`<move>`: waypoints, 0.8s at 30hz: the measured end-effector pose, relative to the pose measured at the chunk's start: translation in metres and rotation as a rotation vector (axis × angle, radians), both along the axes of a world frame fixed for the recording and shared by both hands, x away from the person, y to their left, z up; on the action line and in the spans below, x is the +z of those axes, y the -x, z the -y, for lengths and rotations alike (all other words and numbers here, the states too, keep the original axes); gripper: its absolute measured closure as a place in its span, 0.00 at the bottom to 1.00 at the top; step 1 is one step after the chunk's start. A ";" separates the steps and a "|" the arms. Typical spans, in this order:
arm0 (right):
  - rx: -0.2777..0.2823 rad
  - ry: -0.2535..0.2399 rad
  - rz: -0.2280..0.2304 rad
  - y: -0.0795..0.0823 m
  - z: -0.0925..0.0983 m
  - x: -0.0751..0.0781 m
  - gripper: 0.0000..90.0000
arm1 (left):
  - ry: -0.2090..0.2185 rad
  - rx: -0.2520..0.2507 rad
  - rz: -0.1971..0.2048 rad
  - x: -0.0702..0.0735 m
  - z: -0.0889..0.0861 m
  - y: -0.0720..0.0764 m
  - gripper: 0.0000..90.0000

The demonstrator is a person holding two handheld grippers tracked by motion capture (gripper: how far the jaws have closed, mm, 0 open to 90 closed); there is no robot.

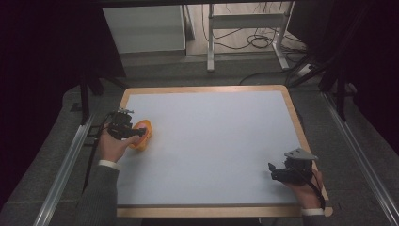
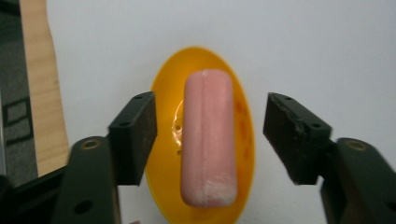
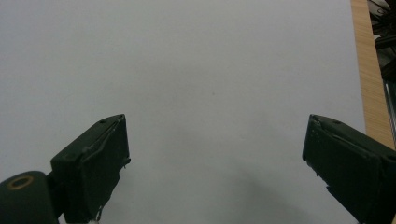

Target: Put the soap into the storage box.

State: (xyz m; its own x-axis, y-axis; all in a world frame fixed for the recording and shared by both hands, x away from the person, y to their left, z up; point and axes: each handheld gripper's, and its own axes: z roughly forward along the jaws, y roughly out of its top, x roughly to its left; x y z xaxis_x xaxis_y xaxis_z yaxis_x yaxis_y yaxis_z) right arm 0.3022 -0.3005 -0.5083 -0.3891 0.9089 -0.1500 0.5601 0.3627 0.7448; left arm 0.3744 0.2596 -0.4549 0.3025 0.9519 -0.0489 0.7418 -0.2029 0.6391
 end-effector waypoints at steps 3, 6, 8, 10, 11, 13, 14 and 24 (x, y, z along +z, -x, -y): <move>0.000 0.001 -0.001 0.000 0.000 0.000 0.08 | 0.034 -0.024 0.040 0.008 0.000 0.009 0.34; 0.002 0.002 0.002 0.000 0.000 0.000 0.08 | 0.054 -0.058 0.060 0.010 0.003 0.018 0.32; 0.002 0.001 0.007 0.001 0.000 0.001 0.08 | 0.068 -0.075 0.070 0.010 0.004 0.024 0.31; 0.001 -0.001 0.014 0.001 0.000 0.001 0.08 | 0.081 -0.094 0.073 0.009 0.005 0.030 0.30; 0.000 -0.002 0.016 0.002 0.000 0.002 0.08 | 0.083 -0.105 0.075 0.008 0.005 0.034 0.30; 0.001 -0.002 0.016 0.002 0.000 0.002 0.08 | 0.084 -0.126 0.081 0.005 0.007 0.043 0.30; 0.001 -0.002 0.017 0.002 0.000 0.002 0.08 | 0.086 -0.138 0.082 0.003 0.008 0.047 0.29; 0.011 -0.001 0.031 0.004 -0.001 0.004 0.08 | 0.109 -0.191 0.058 -0.022 0.016 0.083 0.25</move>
State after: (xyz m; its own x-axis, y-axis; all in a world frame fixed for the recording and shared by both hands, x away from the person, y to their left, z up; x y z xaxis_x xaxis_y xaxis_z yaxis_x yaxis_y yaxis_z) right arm 0.2983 -0.2994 -0.5039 -0.3938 0.9050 -0.1611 0.5328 0.3676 0.7622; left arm 0.2919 0.2441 -0.4767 0.4820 0.8671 -0.1257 0.6580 -0.2634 0.7055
